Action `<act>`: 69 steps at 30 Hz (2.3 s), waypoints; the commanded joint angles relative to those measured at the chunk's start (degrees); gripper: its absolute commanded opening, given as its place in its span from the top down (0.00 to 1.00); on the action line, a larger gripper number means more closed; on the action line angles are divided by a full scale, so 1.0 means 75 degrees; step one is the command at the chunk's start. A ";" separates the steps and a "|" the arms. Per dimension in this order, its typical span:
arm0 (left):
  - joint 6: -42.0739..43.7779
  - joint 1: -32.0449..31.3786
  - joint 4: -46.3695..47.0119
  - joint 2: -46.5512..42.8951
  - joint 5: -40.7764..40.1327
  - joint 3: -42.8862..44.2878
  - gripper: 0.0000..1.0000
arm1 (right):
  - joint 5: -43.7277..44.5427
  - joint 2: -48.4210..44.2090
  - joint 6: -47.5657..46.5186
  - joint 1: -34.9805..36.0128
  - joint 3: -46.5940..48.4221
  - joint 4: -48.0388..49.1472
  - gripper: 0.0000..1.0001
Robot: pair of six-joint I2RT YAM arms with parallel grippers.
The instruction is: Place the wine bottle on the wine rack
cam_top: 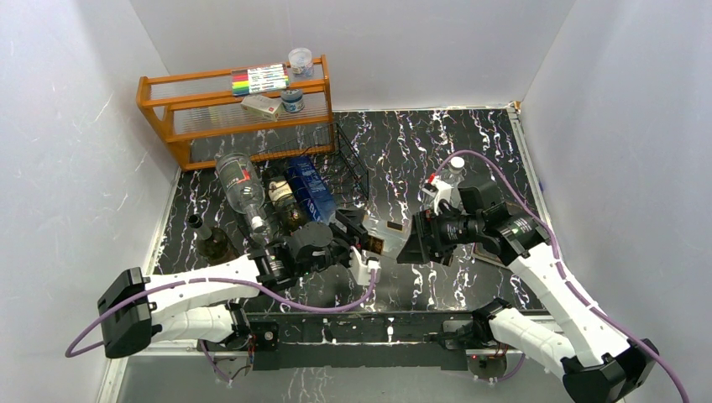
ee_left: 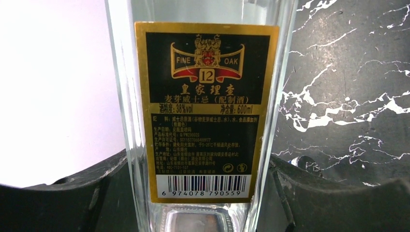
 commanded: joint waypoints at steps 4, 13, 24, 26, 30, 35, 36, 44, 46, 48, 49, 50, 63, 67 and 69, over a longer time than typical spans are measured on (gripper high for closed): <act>-0.0333 0.0261 0.1257 -0.0199 0.0656 0.0832 0.92 | -0.0265 0.0142 0.0067 0.0139 -0.0009 0.0561 0.12; -0.0308 0.0311 0.1127 -0.0156 0.0724 0.0913 0.92 | 0.0301 0.0610 -0.0133 0.0314 0.0218 0.0608 0.18; -0.0516 0.0332 0.1282 -0.0071 0.0588 0.0961 0.91 | 0.0274 0.0728 -0.0560 0.0367 0.0496 0.0674 0.29; -0.0638 0.0392 0.1306 0.0006 0.0443 0.1038 0.91 | 0.0119 0.0590 -0.0386 0.0368 0.0312 0.0939 0.47; -0.1012 0.0600 0.1287 0.0069 0.0463 0.1107 0.91 | 0.0408 0.0474 -0.0213 0.0369 0.0153 0.1033 0.90; -0.1648 0.0714 0.1047 0.0125 0.0564 0.1233 0.72 | 0.0877 0.0317 -0.0022 0.0370 0.0192 0.1154 1.00; -0.1826 0.0735 0.0841 0.0147 0.0578 0.1300 0.59 | 0.0972 0.0270 -0.0007 0.0371 0.0232 0.1177 1.00; -0.1950 0.0768 0.0605 0.0291 0.0149 0.0979 0.32 | 0.1313 0.0012 0.0228 0.0368 0.0584 0.1234 1.00; -0.2008 0.0779 0.0644 0.0296 0.0102 0.0901 0.19 | 0.1351 -0.0011 0.0285 0.0365 0.0655 0.1191 1.00; -0.2062 0.0805 0.0688 0.0340 0.0021 0.0838 0.11 | 0.1464 -0.0018 0.0319 0.0365 0.0705 0.1165 1.00; -0.2104 0.0848 0.0689 0.0372 -0.0012 0.0836 0.08 | 0.1542 -0.0016 0.0315 0.0368 0.0737 0.1127 1.00; -0.2148 0.0876 0.0681 0.0407 -0.0044 0.0837 0.05 | 0.1628 -0.0004 0.0315 0.0365 0.0781 0.1082 1.00; -0.4176 0.1065 0.0323 -0.0404 -0.0529 0.1338 0.02 | 0.3288 0.0256 0.0038 0.0370 0.0746 0.0680 1.00; -0.5425 0.1072 -0.0116 -0.1009 -0.0850 0.1924 0.02 | 0.3297 0.0206 0.0188 0.0371 0.0313 0.1371 1.00; -0.5940 0.1072 -0.0434 -0.1313 -0.0759 0.2233 0.02 | 0.3226 0.0200 0.0403 0.0382 0.0050 0.1944 1.00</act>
